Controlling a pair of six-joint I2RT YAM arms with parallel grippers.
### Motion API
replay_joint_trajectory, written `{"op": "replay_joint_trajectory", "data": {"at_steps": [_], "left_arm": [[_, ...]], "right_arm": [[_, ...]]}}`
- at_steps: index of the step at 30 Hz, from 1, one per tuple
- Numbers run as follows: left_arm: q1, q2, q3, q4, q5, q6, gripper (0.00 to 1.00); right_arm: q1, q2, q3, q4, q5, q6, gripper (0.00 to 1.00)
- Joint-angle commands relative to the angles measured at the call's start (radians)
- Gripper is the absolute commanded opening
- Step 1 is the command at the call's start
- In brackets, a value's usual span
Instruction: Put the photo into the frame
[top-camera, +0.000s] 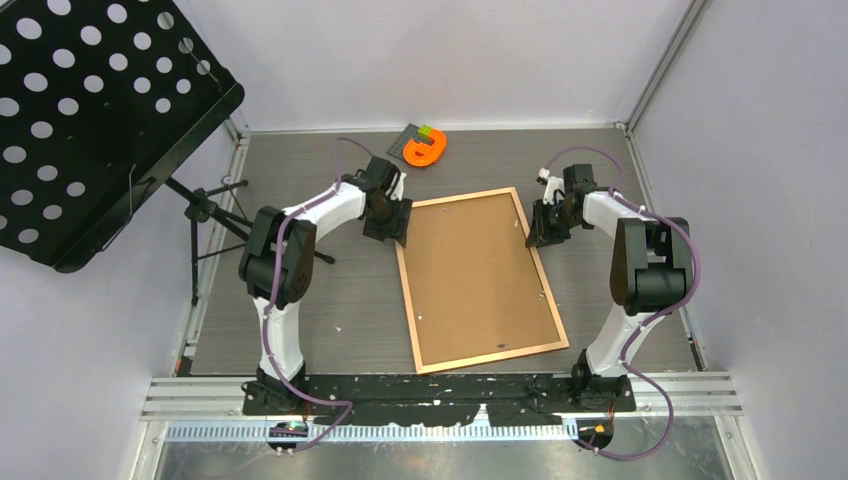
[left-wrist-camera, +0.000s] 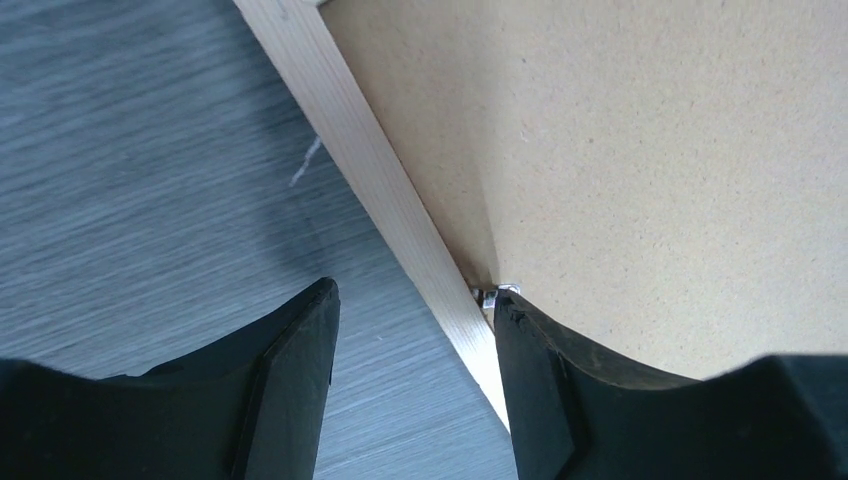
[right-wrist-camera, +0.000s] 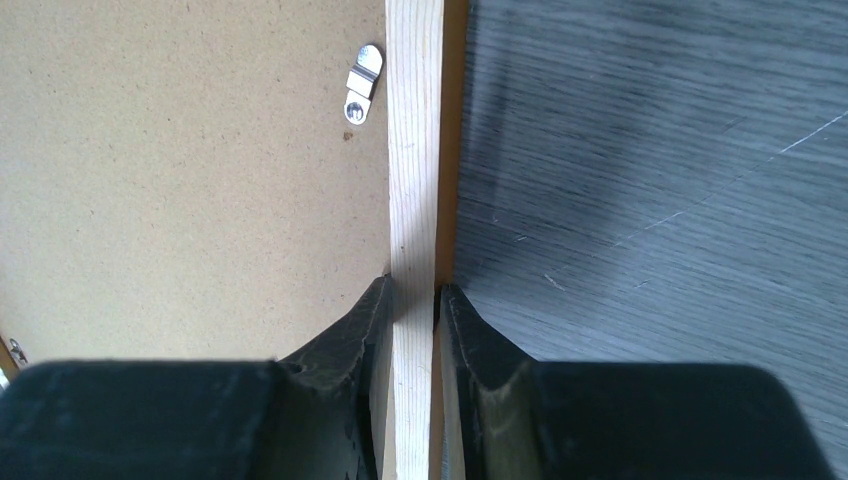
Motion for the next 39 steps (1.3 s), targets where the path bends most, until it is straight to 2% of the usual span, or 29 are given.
{"op": "replay_joint_trajectory", "data": {"at_steps": [1,5,9,14,26,29,33,35,39], "left_arm": [[0.019,-0.041,0.051,-0.011,-0.004,-0.008,0.60],[0.021,-0.052,0.047,-0.021,0.044,-0.010,0.62],[0.021,-0.081,0.015,-0.024,0.137,-0.016,0.73],[0.019,-0.123,-0.013,-0.040,0.158,0.018,0.81],[-0.026,-0.149,-0.106,-0.084,0.218,0.109,0.84],[-0.045,-0.147,-0.123,-0.086,0.238,0.125,0.83],[-0.058,-0.146,-0.126,-0.081,0.240,0.132,0.83],[-0.059,-0.142,-0.117,-0.080,0.244,0.127,0.84],[-0.059,-0.136,-0.109,-0.079,0.249,0.123,0.84]], "right_arm": [[-0.011,0.032,-0.019,0.003,0.033,0.009,0.06],[-0.018,0.027,-0.027,0.022,0.032,0.036,0.06],[-0.025,0.026,-0.034,0.053,0.022,0.074,0.06],[-0.034,0.018,-0.052,0.105,0.031,0.162,0.06],[-0.112,0.017,-0.087,0.274,0.026,0.380,0.06],[-0.124,0.012,-0.100,0.316,0.029,0.403,0.06],[-0.127,0.036,-0.088,0.290,-0.004,0.396,0.06],[-0.126,0.046,-0.072,0.257,-0.018,0.371,0.09],[-0.127,0.014,-0.054,0.191,-0.011,0.270,0.27]]}}
